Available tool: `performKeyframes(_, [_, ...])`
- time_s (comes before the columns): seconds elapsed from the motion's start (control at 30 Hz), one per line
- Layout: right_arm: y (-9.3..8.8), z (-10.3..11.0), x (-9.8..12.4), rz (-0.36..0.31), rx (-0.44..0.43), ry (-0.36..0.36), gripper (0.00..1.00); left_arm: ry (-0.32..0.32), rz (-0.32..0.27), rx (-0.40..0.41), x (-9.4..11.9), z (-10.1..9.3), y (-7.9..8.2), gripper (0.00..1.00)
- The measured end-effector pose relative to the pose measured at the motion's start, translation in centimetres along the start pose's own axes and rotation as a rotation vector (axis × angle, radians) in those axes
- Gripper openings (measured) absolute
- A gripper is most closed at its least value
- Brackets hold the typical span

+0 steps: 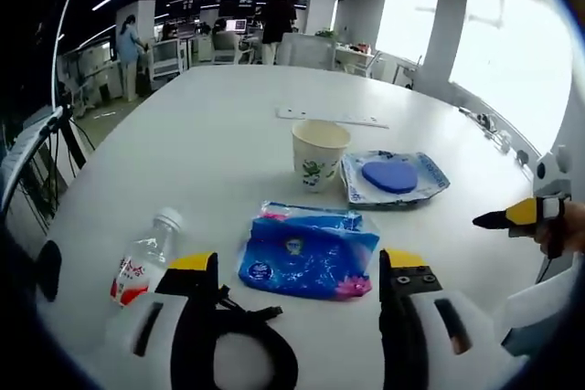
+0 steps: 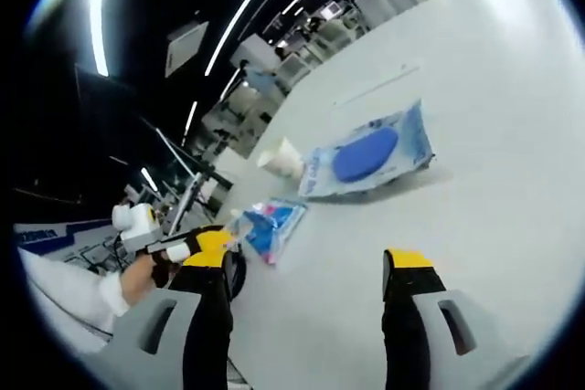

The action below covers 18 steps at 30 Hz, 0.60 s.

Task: Arrange the tabletop items into an orderly group along one side of the table until the central work area is clear of visible clutter.

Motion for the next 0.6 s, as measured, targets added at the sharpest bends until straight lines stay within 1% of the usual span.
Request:
performKeyframes(0.07, [-0.2,0.6,-0.6,0.015,0.007,0.013,0.65,0.004,-0.011,0.013,0.4,0.4,0.0,0.72])
performKeyframes(0.17, [-0.6,1.5,-1.5,0.048,0.028,0.034,0.65,0.015,-0.013,0.027,0.8,1.2,-0.4,0.72])
performKeyframes(0.3, [-0.5,2.3,-2.4,0.060,0.036,0.050,0.64,0.027,-0.020,0.045,1.3,2.3,-0.6,0.72])
performKeyframes(0.4, [-0.4,3.3,-3.5,0.079,0.039,0.078,0.63,0.030,-0.025,0.046,1.5,2.8,-0.6,0.72])
performKeyframes(0.53, [-0.7,5.0,-5.0,0.123,0.079,0.104,0.63,0.033,-0.020,0.045,1.5,3.5,-0.7,0.72])
performKeyframes(0.6, [-0.6,5.8,-5.7,0.129,0.087,0.114,0.63,0.033,-0.018,0.044,1.5,3.6,-0.7,0.71])
Point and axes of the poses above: the point that each gripper's makers call its tool centre point, and the gripper's own axes: x roughly backward along the fingers, z roughly to its left, y roughly out of its top, the point moved 2 cm from there along x, roughly backward along the fingers, and after that the axes turned 5 degrees about z, right-handed, at the moved point
